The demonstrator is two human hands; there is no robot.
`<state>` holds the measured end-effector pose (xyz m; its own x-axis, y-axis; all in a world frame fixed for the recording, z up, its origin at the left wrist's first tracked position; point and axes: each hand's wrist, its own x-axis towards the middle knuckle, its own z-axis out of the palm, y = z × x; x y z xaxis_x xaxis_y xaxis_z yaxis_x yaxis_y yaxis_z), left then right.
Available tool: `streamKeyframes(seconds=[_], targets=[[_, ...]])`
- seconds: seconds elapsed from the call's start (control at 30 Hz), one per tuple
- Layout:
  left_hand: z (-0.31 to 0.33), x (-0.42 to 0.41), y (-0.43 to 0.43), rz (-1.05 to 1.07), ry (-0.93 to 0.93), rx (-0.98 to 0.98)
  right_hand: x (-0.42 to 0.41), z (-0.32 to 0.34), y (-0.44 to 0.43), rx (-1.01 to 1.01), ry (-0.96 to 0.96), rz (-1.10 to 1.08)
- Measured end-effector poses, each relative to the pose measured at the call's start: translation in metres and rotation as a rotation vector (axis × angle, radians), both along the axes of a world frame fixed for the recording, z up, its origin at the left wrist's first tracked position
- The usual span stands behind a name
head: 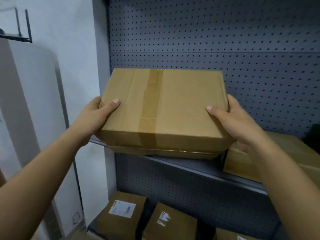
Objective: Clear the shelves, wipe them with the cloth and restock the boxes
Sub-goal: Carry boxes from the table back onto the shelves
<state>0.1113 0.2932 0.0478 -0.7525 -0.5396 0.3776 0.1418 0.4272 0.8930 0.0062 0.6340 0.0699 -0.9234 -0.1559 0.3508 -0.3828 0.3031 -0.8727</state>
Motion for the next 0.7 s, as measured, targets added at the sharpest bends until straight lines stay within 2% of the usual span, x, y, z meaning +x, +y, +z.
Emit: streamKeyframes(seconds=[0.27,0.43,0.57,0.7], targets=[[0.026,-0.083,-0.034,-0.185,-0.148,-0.008,-0.038,0.016,-0.008,0.134,-0.146,-0.146],[0.037,-0.119,-0.042,-0.288,-0.179,0.007,-0.053,0.03,-0.021,0.17,-0.241,-0.22],[0.04,-0.141,-0.043,-0.324,-0.127,-0.044,-0.06,0.038,-0.031,0.205,-0.32,-0.264],[0.038,-0.161,-0.047,-0.258,-0.072,-0.147,-0.071,0.038,-0.037,0.248,-0.289,-0.341]])
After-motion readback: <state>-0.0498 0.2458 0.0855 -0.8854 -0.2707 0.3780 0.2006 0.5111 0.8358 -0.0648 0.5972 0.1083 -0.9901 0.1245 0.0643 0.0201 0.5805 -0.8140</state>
